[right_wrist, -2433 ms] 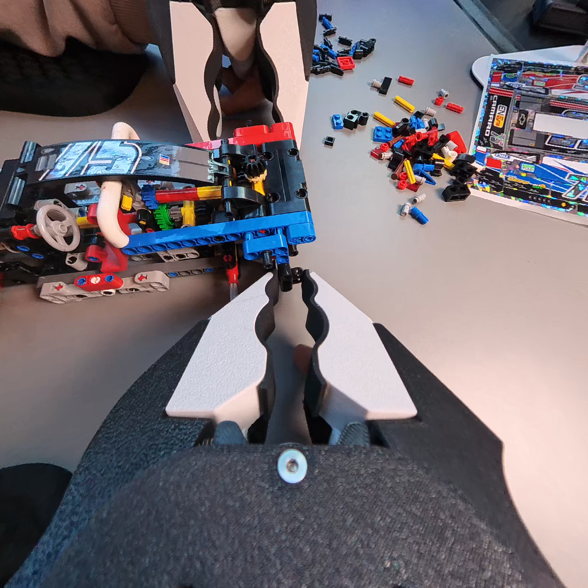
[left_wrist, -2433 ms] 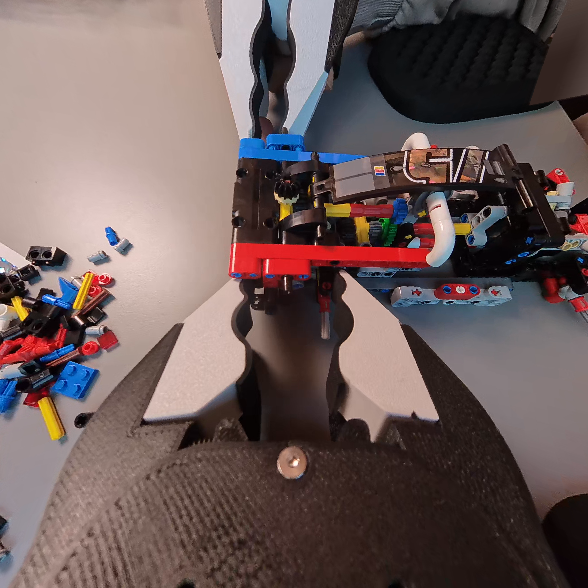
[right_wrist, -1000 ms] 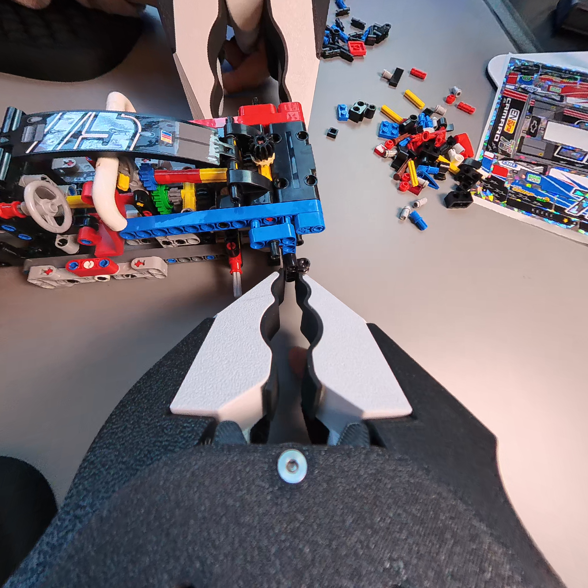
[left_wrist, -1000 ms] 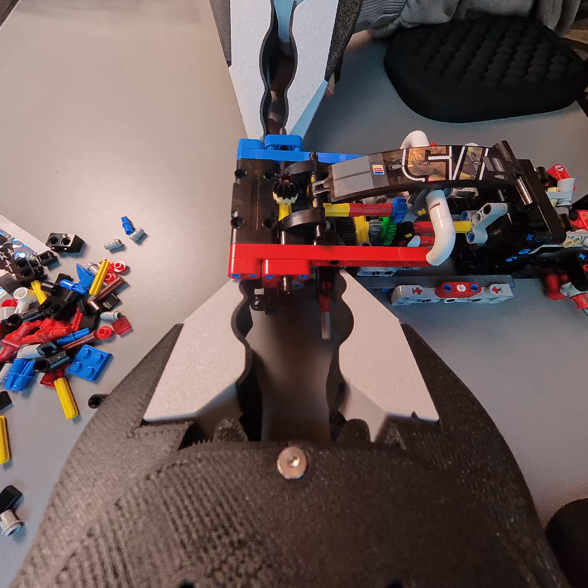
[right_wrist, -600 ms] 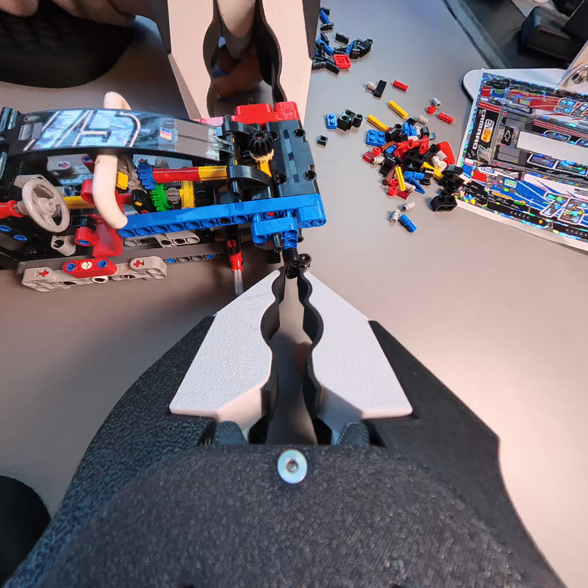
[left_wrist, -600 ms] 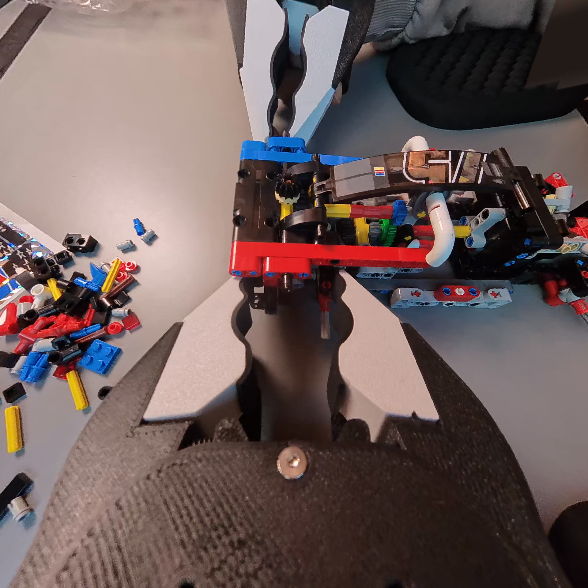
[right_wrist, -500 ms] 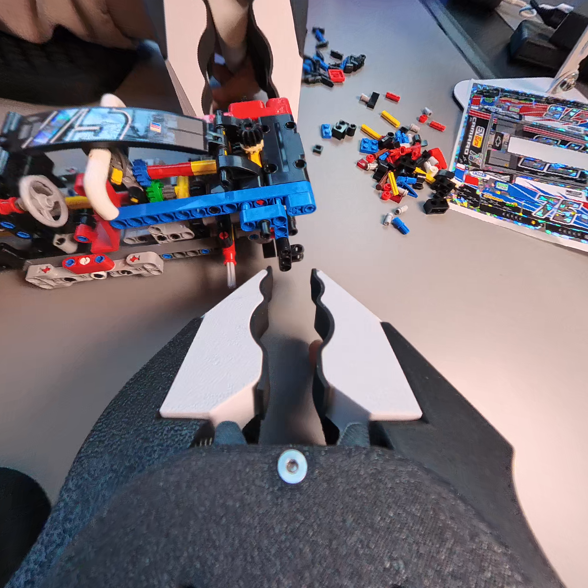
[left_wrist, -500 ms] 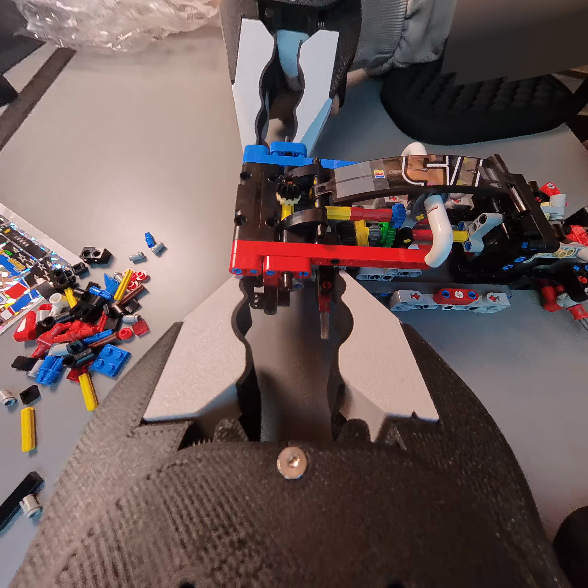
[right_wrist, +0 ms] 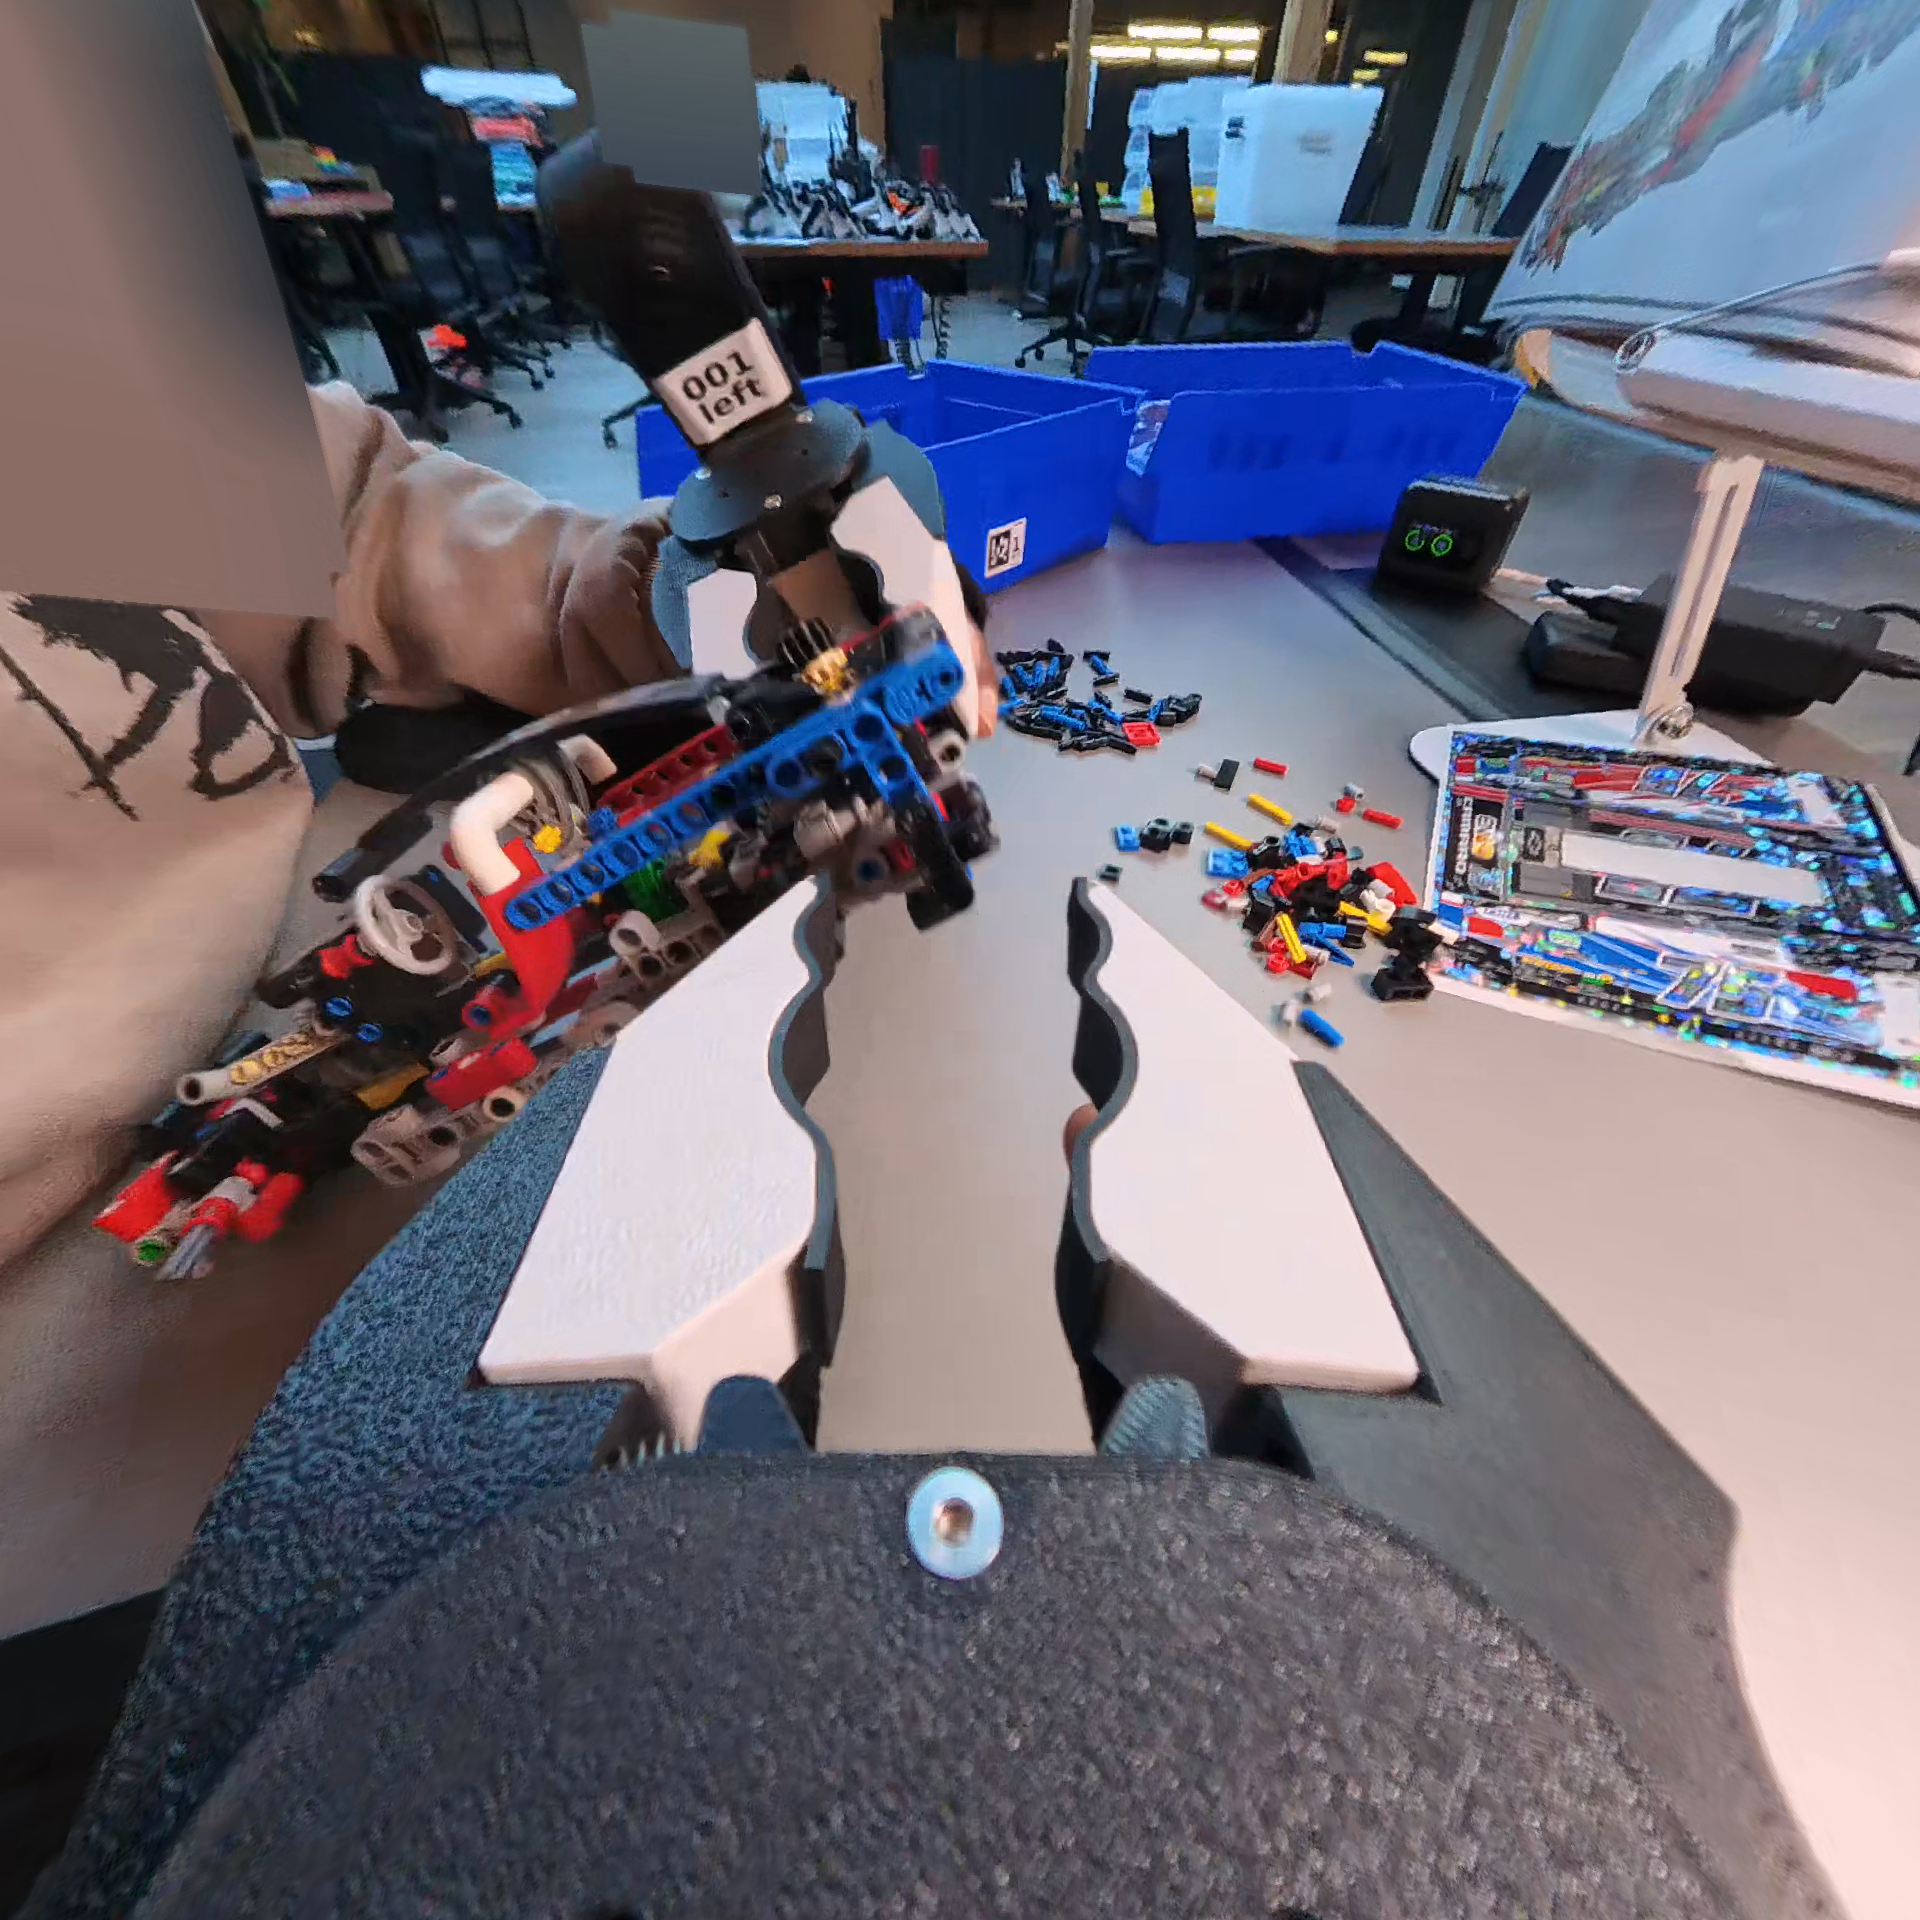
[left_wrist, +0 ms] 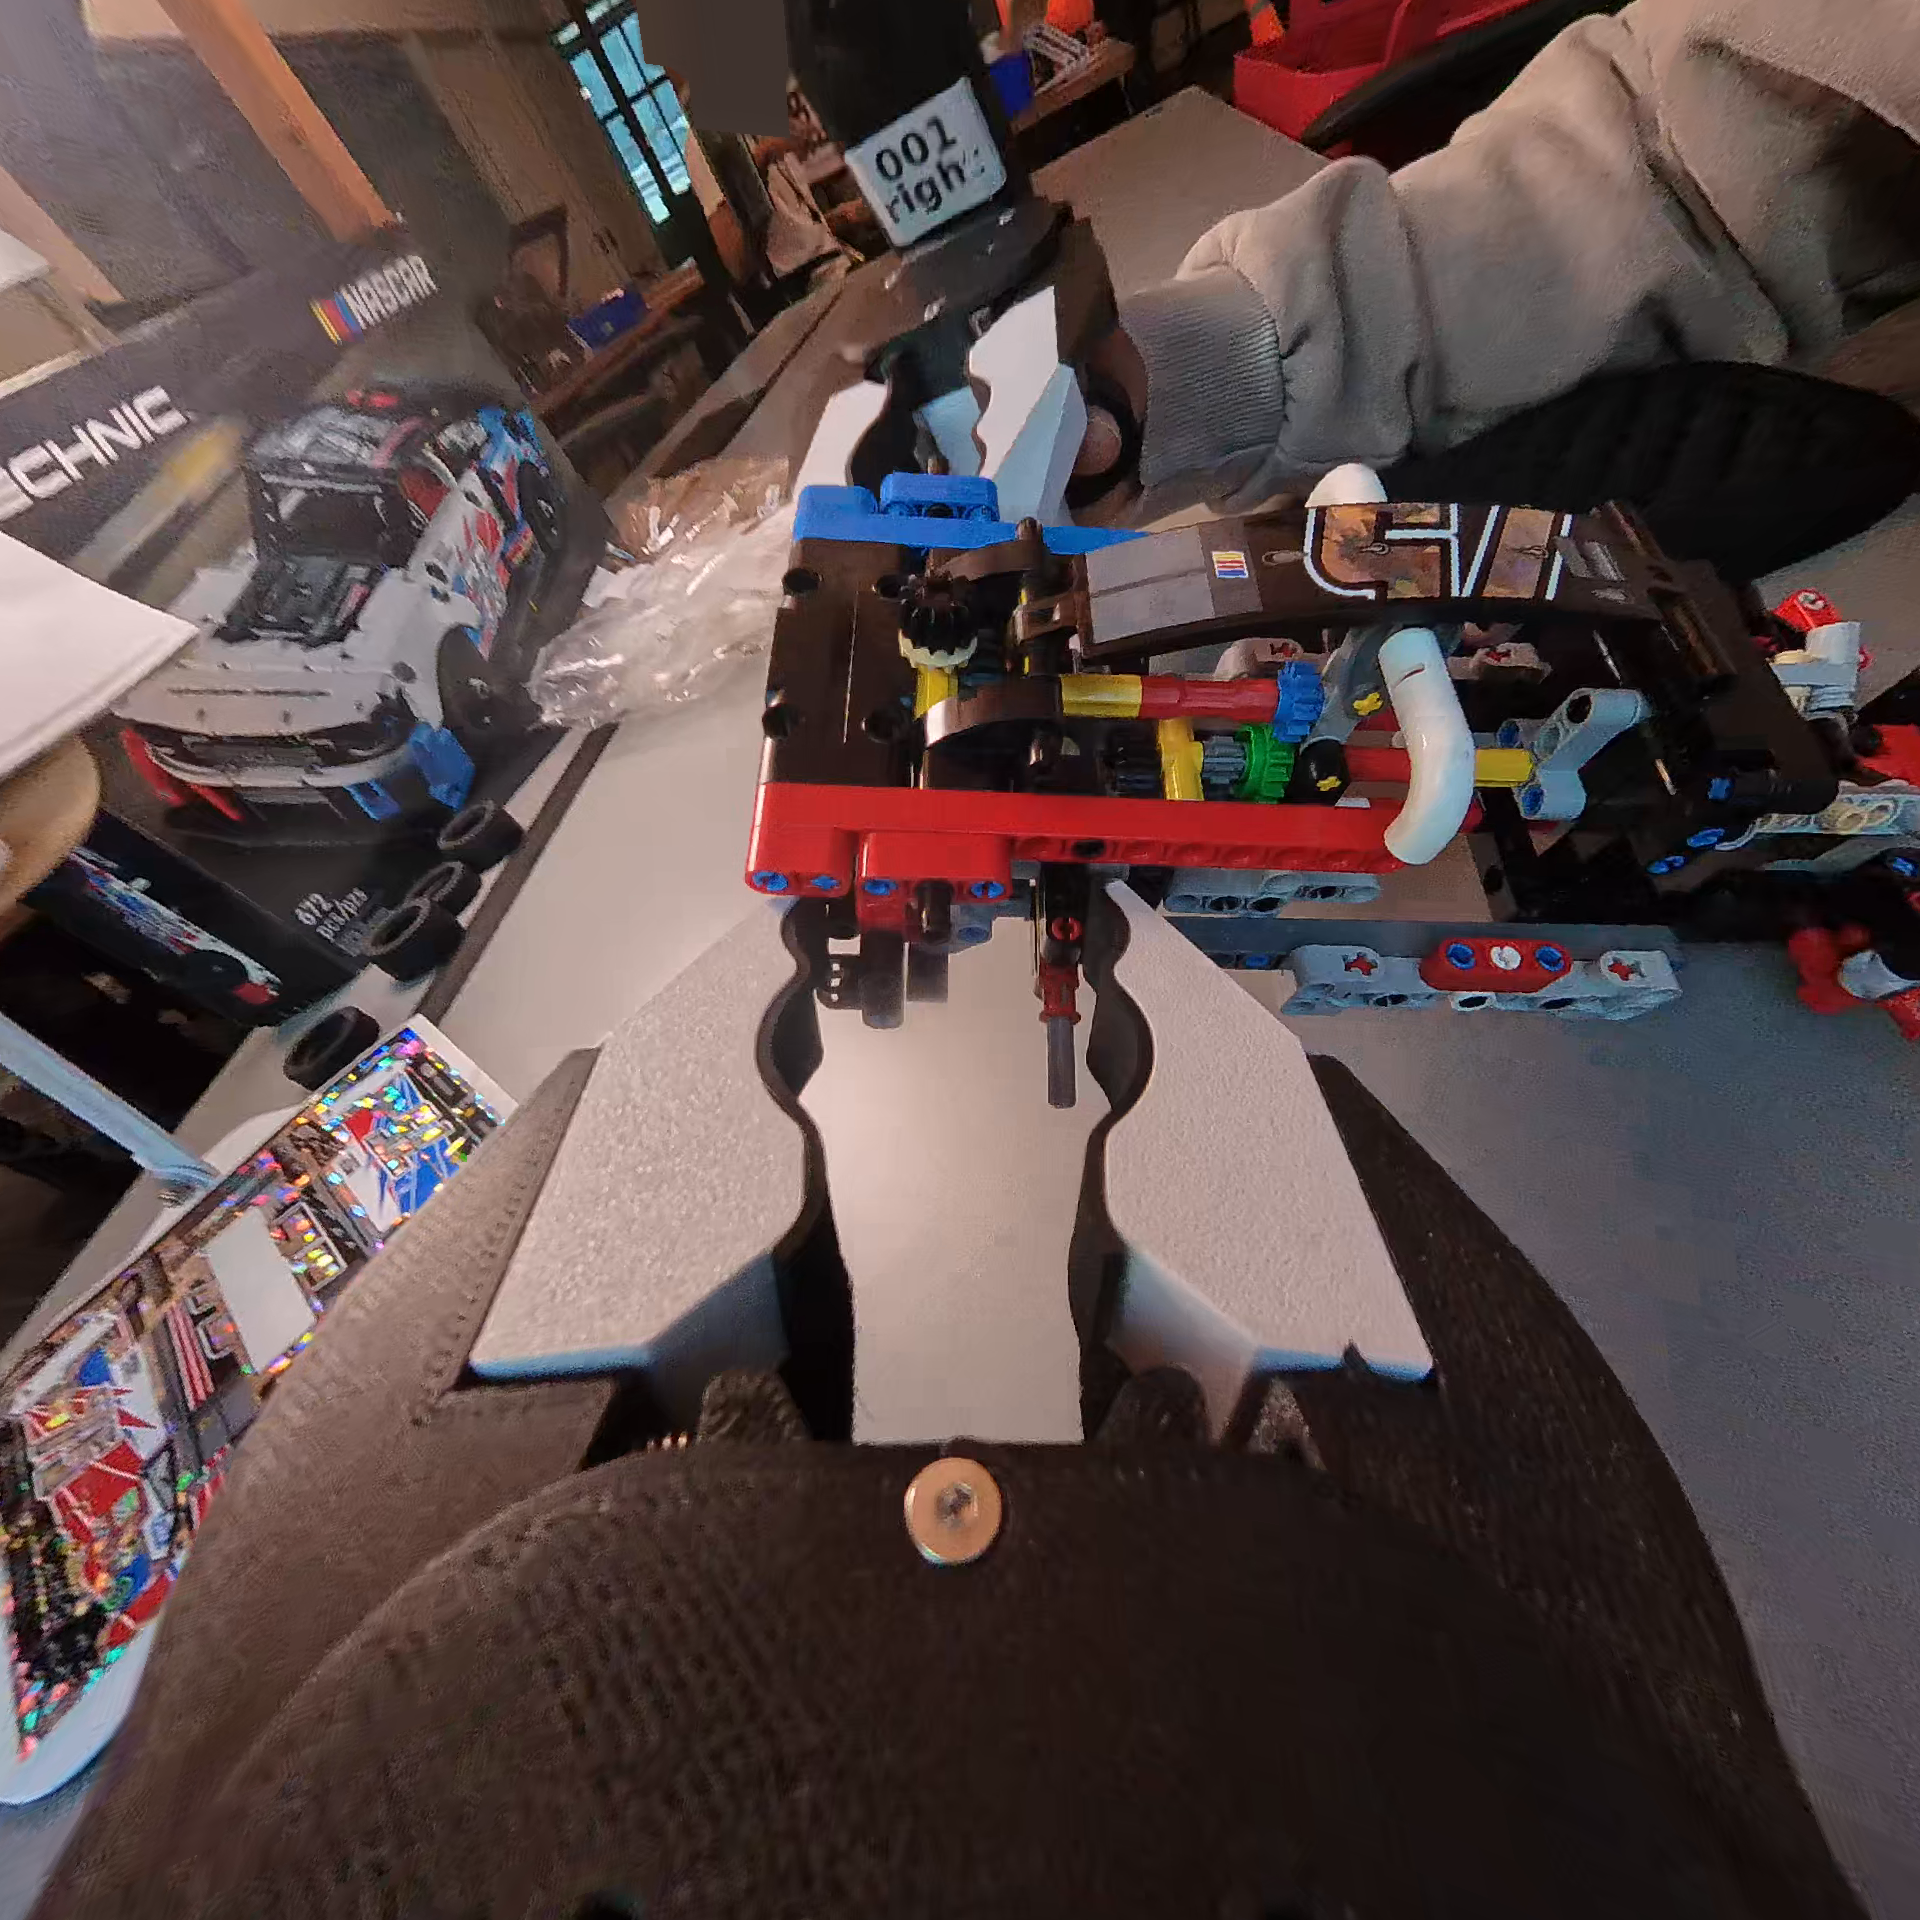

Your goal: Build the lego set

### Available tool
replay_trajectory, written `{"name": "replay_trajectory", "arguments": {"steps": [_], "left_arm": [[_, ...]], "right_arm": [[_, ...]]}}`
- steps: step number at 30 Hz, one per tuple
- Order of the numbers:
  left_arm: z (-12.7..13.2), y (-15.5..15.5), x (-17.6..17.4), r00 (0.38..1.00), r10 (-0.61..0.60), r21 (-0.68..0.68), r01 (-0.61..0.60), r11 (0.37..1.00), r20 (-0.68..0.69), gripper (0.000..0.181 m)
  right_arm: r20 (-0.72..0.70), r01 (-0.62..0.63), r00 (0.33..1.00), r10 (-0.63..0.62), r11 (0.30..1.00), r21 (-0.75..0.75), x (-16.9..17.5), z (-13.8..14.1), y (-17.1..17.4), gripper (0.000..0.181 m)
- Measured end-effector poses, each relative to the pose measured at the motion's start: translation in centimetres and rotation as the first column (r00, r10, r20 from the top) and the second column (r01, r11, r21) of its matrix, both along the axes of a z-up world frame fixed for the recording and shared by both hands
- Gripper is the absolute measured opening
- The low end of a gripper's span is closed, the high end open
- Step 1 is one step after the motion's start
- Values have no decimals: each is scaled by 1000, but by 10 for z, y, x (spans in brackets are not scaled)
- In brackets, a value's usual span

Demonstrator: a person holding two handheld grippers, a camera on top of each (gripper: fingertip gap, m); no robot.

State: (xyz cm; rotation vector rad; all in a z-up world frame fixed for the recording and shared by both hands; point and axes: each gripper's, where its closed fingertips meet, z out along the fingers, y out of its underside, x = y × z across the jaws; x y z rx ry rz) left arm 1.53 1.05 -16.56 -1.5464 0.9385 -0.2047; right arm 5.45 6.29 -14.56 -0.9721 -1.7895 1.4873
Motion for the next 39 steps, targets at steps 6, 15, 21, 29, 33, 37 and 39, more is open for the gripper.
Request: {"name": "replay_trajectory", "arguments": {"steps": [6, 15, 21, 29, 33, 37, 39], "left_arm": [[20, -5, 10, 999, -6, 148, 11, 989, -33, 48], [14, 3, 11, 994, -38, 69, 31, 997, 106, 50], [-18, -7, 16, 984, -133, -159, 151, 976, 117, 50], [-39, -17, -24, 993, -31, -388, 74, 919, 116, 57], [42, -13, 4, 905, -36, -285, 171, 943, 425, 90], [15, -7, 26, 949, -29, -370, 149, 917, 313, 97], [7, -15, 30, 930, -77, -377, 221, 899, 360, 72]], "right_arm": [[-39, -79, 996, 77, 996, -49, 5, 18, -21, 14], [35, 10, 999, -16, 983, 182, 4, 36, -24, 7], [181, 15, 982, -51, 981, 192, 9, 8, -25, 5], [306, 144, 934, -185, 978, 154, 14, -11, -22, 5], [419, 214, 859, -295, 949, 229, 7, -10, -27, 6], [442, 197, 831, -337, 922, 333, -15, -9, -46, 6], [446, 158, 836, -320, 919, 362, -23, -13, -55, 6]]}}
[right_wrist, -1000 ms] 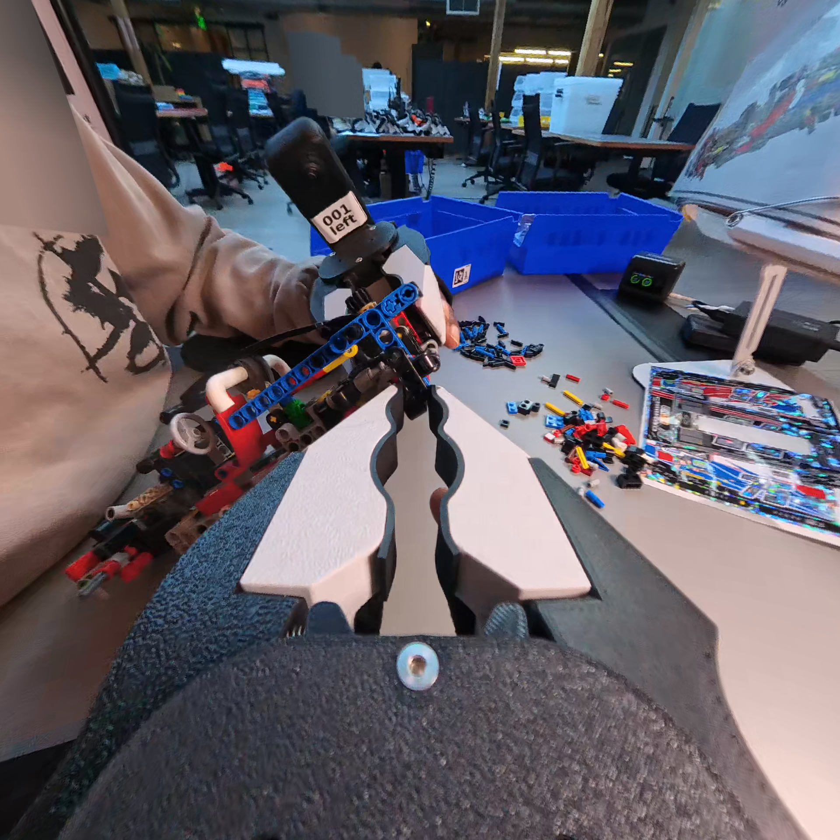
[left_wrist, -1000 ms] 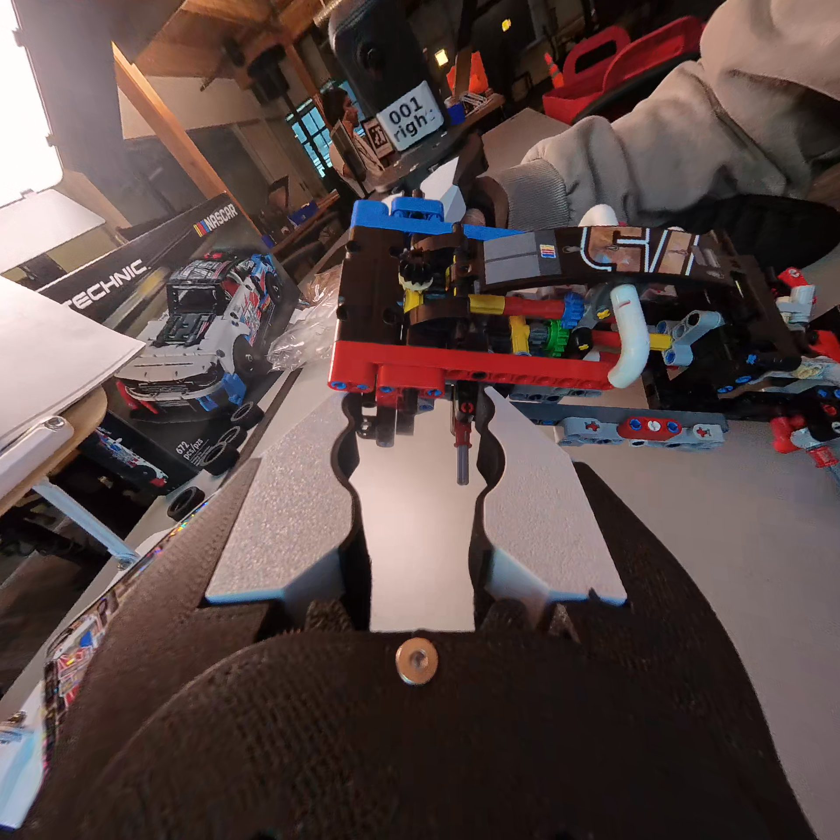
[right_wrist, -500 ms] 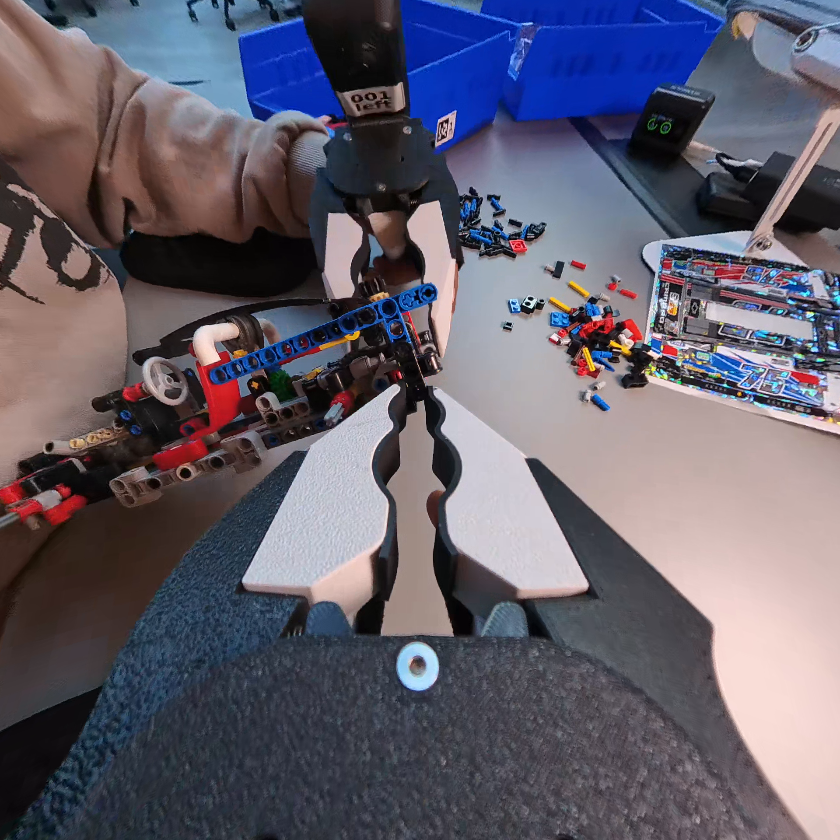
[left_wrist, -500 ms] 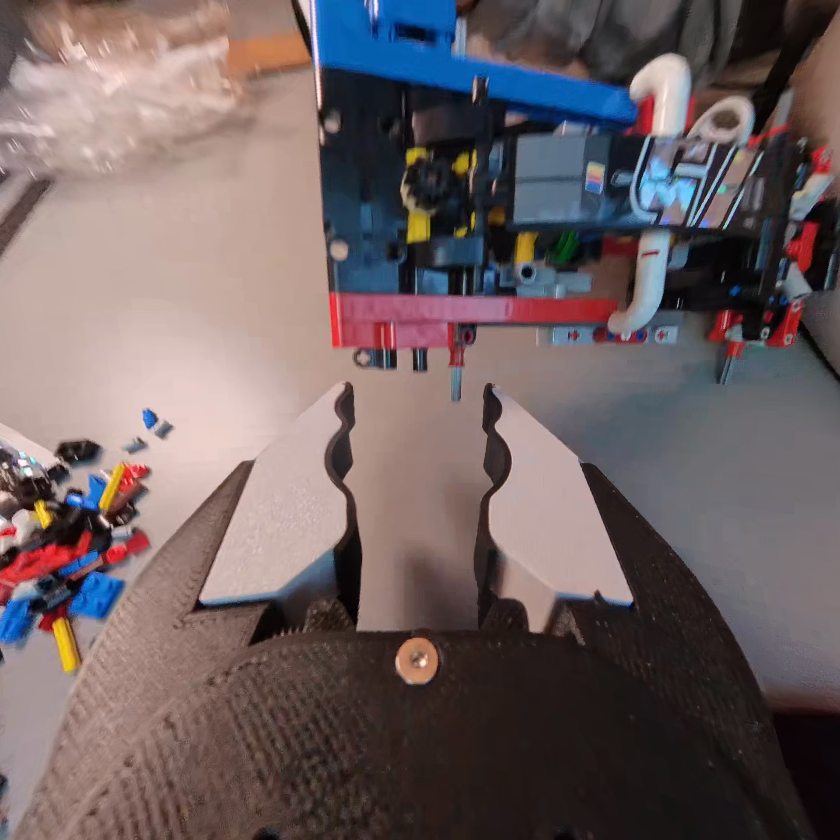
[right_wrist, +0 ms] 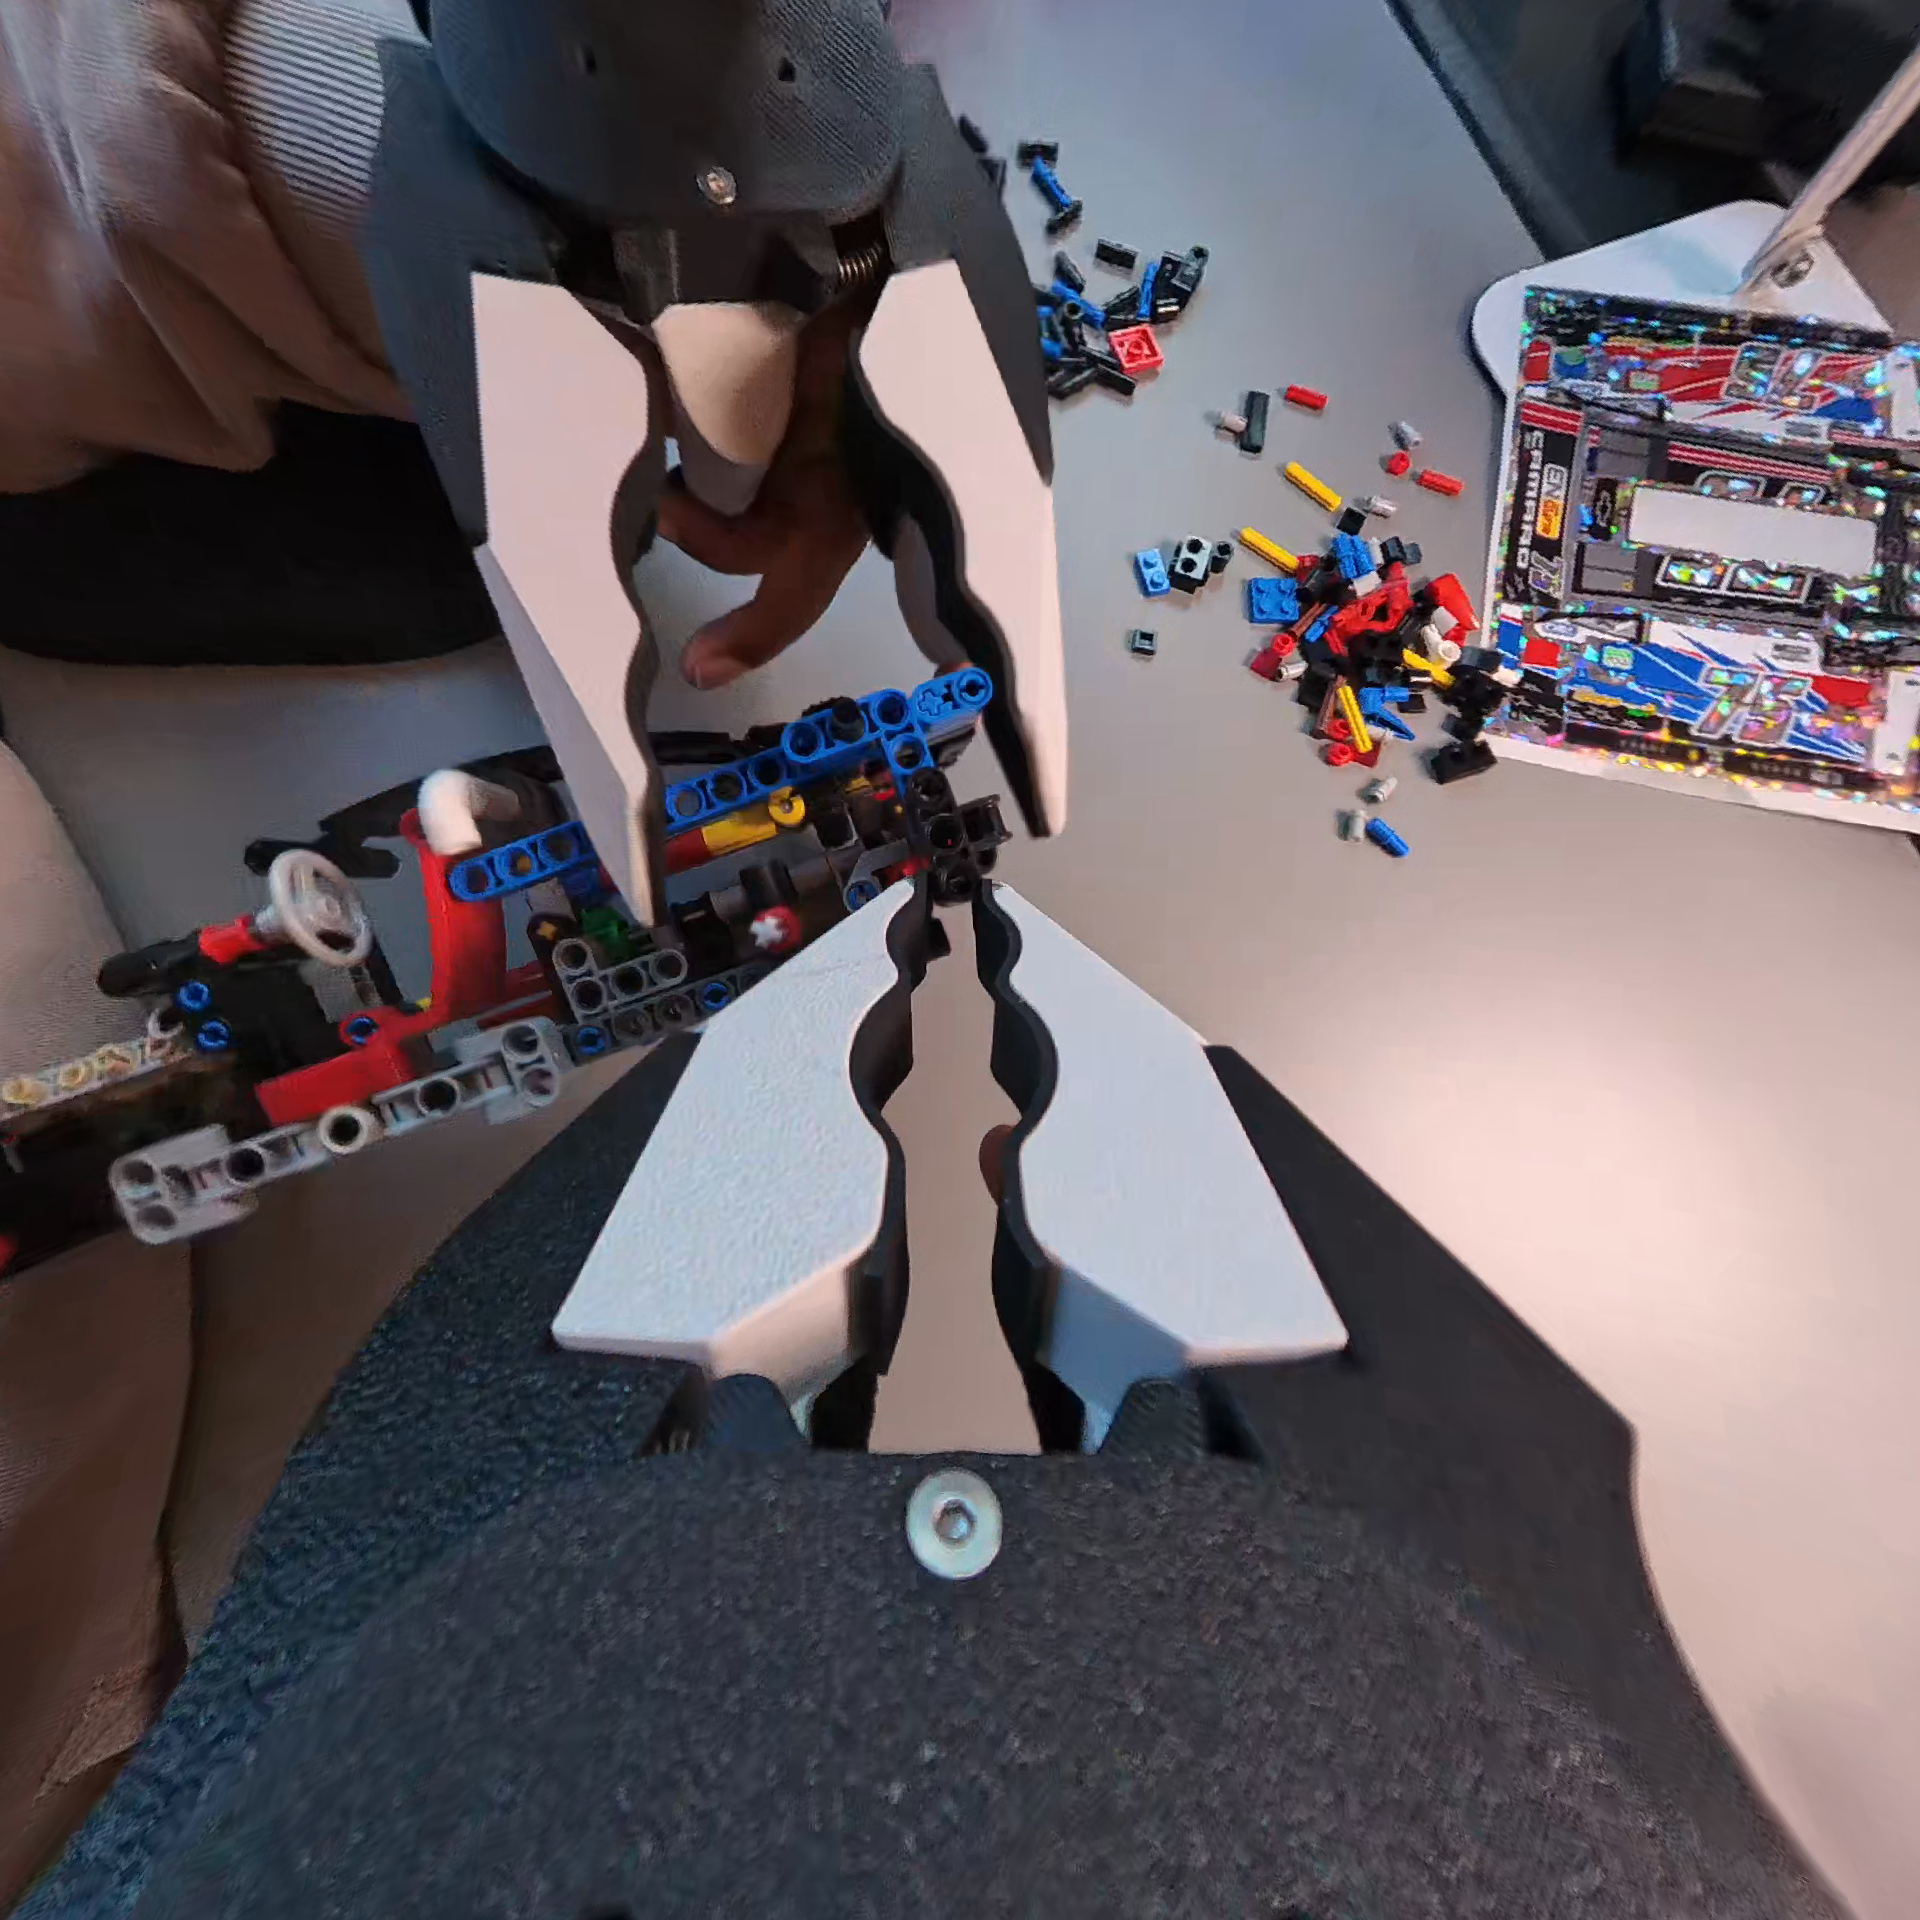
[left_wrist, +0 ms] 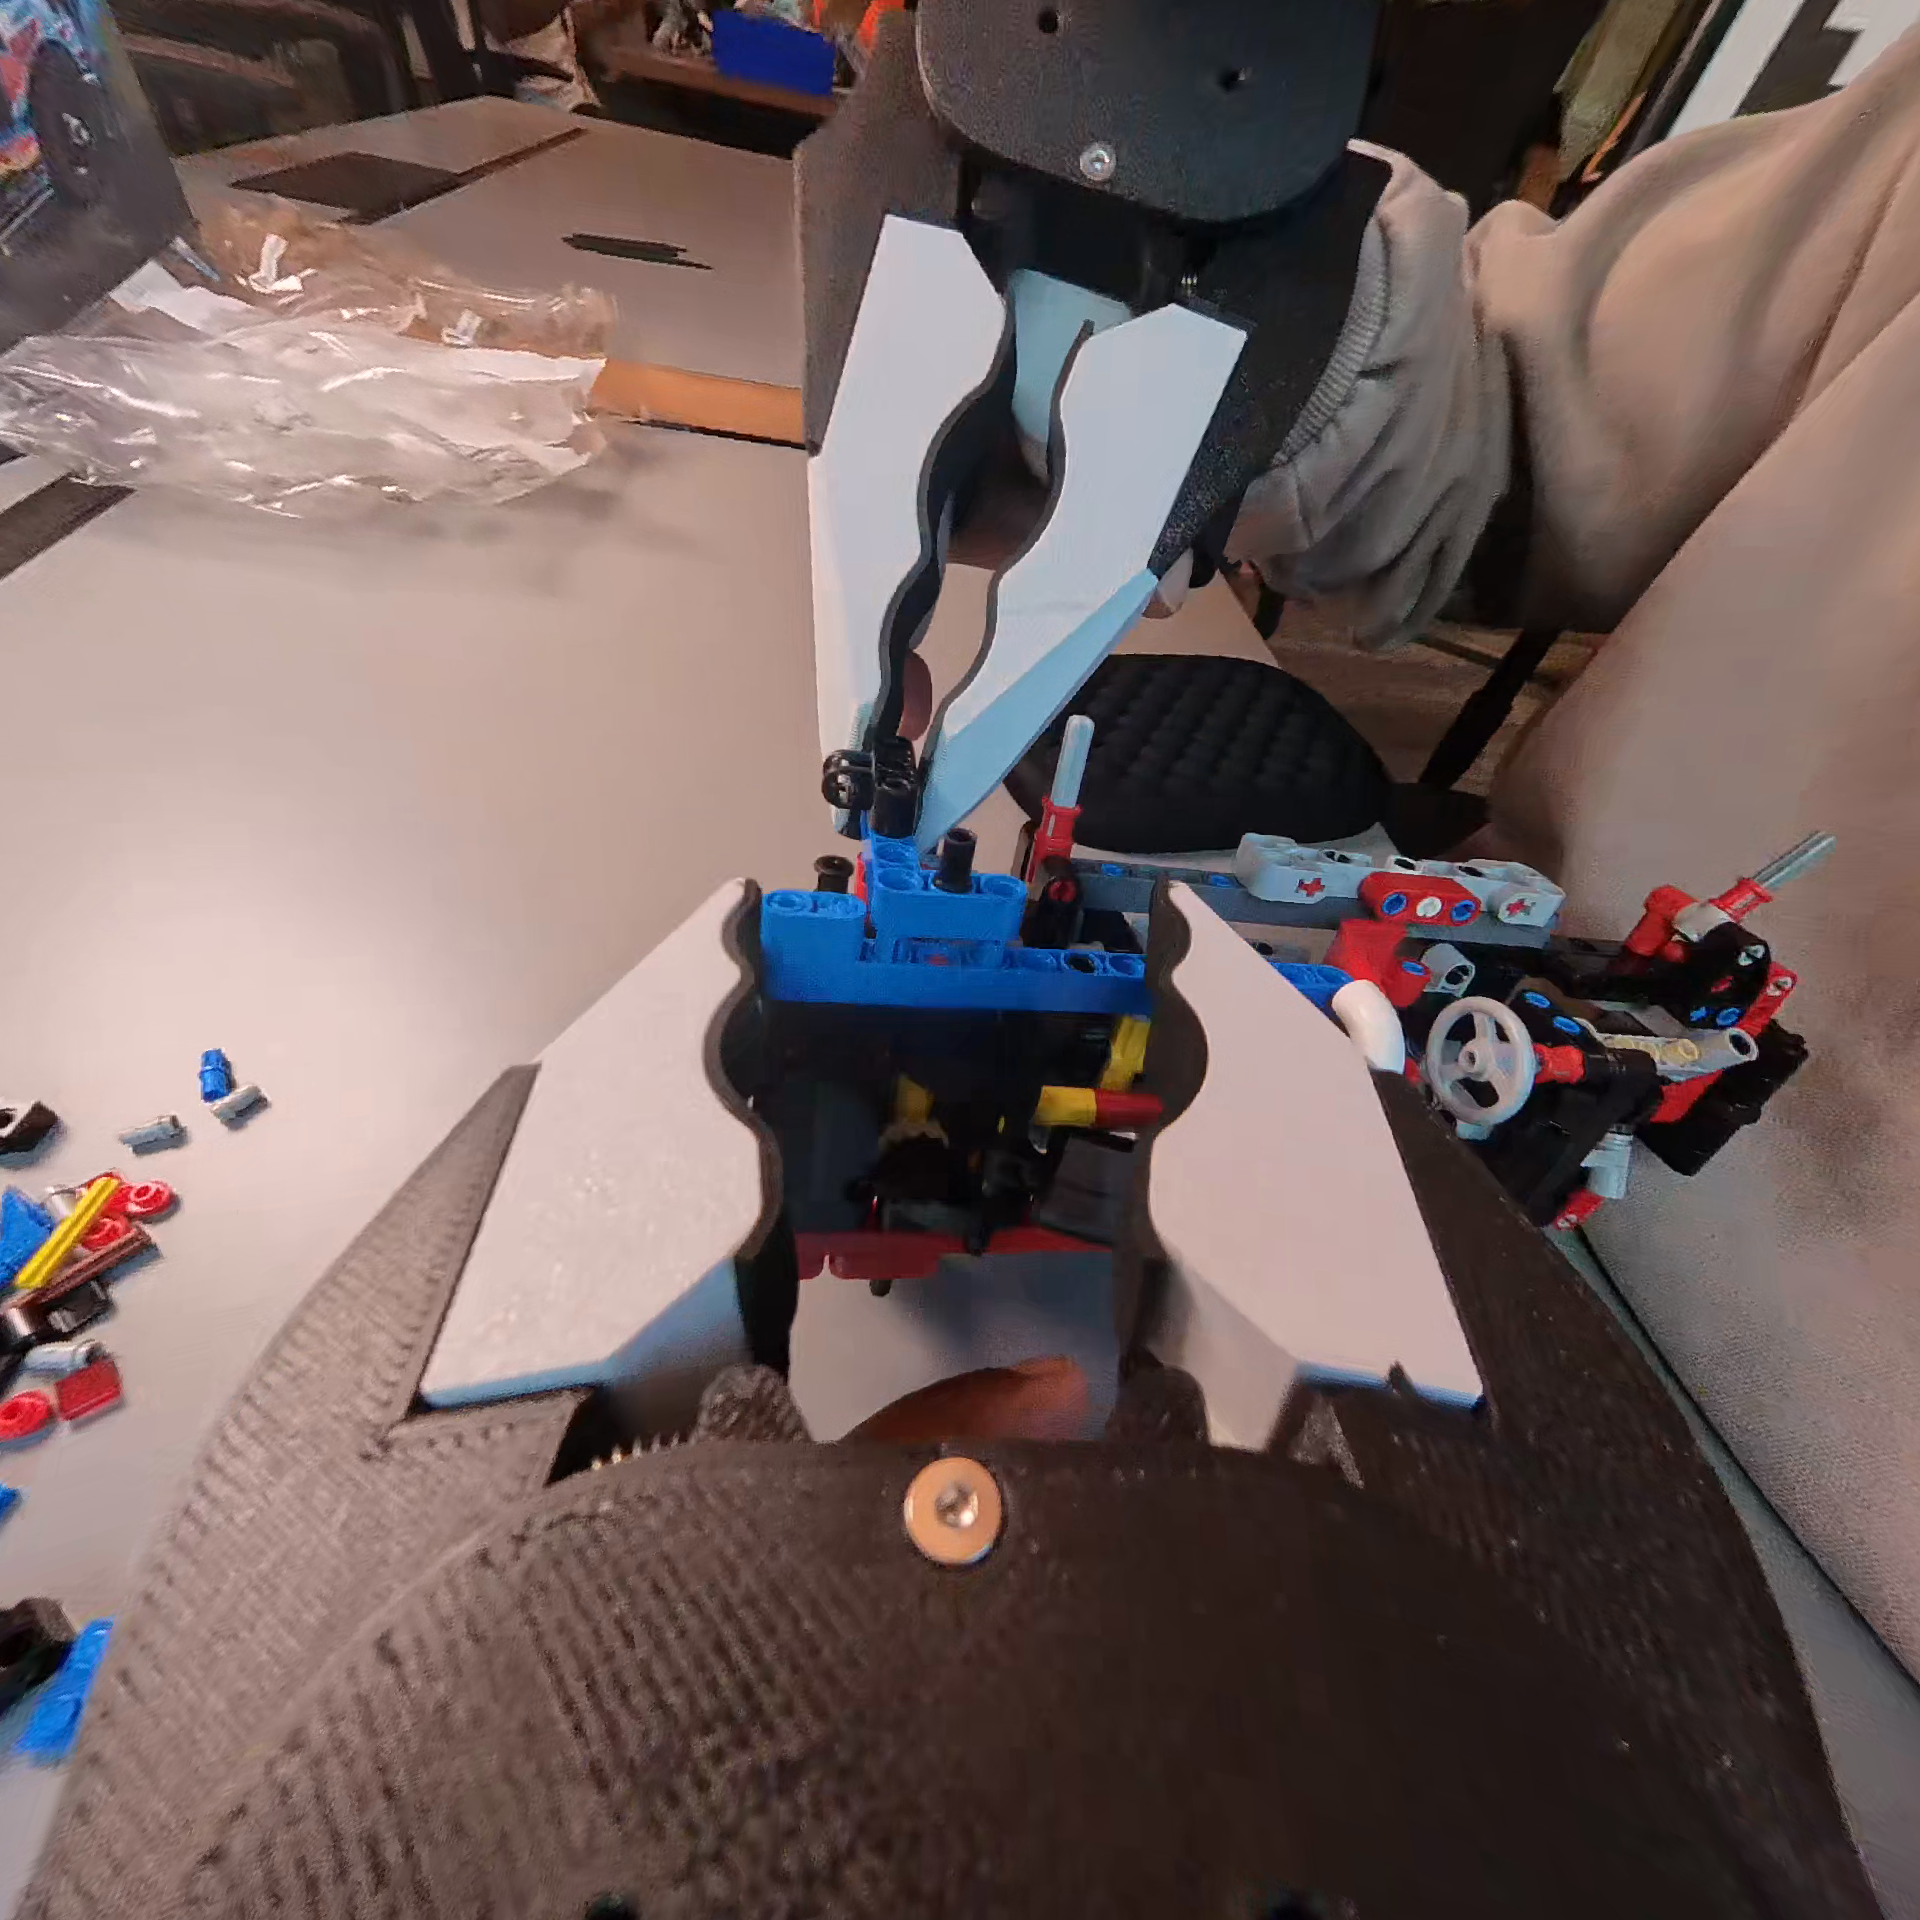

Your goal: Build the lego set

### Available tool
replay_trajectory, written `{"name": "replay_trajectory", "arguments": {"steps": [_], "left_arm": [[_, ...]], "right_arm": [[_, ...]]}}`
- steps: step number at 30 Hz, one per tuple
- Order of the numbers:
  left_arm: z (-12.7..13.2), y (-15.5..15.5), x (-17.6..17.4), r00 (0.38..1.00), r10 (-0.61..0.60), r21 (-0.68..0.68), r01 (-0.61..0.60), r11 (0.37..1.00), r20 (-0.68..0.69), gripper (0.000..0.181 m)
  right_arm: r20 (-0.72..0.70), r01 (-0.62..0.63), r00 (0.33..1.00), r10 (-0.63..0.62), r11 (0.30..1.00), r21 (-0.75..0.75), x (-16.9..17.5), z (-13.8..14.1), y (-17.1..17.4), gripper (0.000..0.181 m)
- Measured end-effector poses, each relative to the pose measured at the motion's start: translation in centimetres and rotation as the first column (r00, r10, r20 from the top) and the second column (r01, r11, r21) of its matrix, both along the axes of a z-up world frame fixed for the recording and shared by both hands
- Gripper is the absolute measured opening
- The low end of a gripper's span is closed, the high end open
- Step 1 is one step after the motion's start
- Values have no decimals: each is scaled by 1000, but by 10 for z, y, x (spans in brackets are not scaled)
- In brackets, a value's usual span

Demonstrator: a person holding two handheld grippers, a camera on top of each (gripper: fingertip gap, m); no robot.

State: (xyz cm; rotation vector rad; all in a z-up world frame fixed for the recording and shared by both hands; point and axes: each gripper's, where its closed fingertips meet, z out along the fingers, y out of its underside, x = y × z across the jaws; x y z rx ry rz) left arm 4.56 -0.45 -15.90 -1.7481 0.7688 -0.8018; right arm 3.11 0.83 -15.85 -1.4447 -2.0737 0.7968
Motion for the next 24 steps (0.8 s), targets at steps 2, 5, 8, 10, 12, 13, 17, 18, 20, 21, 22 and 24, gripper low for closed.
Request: {"name": "replay_trajectory", "arguments": {"steps": [2, 5, 8, 10, 12, 13, 17, 18, 20, 21, 22, 24], "left_arm": [[1, -5, -7, 999, -5, 26, 3, 1000, 51, 65], [0, -10, -17, 997, -2, 22, 0, 1000, 78, 57], [-1, -16, -23, 996, -7, 36, 4, 999, 86, 57], [-2, -17, -25, 997, -8, 46, 4, 999, 83, 57], [-1, -18, -25, 997, -7, 62, 2, 998, 71, 57], [-1, -17, -25, 998, -5, 71, 0, 997, 65, 57], [0, -15, -21, 999, 4, 88, -7, 996, 34, 56], [1, -14, -20, 1000, 6, 89, -8, 996, 27, 56], [1, -14, -18, 1000, 2, 90, -4, 996, 17, 55], [1, -14, -17, 1000, 4, 92, -5, 996, 12, 55], [1, -13, -16, 1000, 6, 94, -6, 996, 8, 55], [1, -13, -14, 1000, 5, 100, -5, 995, 2, 55]], "right_arm": [[-26, -32, 999, 31, 999, -37, -5, 3, -8, 5], [-122, -116, 987, 102, 987, -108, -8, 12, -15, 13], [-220, -205, 957, 191, 978, -42, -4, 15, -7, 15], [-260, -222, 941, 216, 975, 6, -5, 15, -4, 14], [-279, -237, 935, 218, 971, -37, -8, 18, -10, 14], [-297, -250, 929, 220, 966, -69, -10, 22, -16, 14], [-317, -280, 915, 250, 958, -55, -19, 26, -24, 14], [-312, -296, 912, 266, 954, -54, -19, 24, -26, 11], [-304, -298, 914, 268, 953, -55, -20, 22, -24, 5], [-297, -303, 915, 274, 951, -58, -19, 22, -24, 5], [-287, -310, 915, 283, 949, -52, -18, 22, -24, 5], [-261, -337, 911, 321, 941, -19, -15, 21, -23, 5]]}}
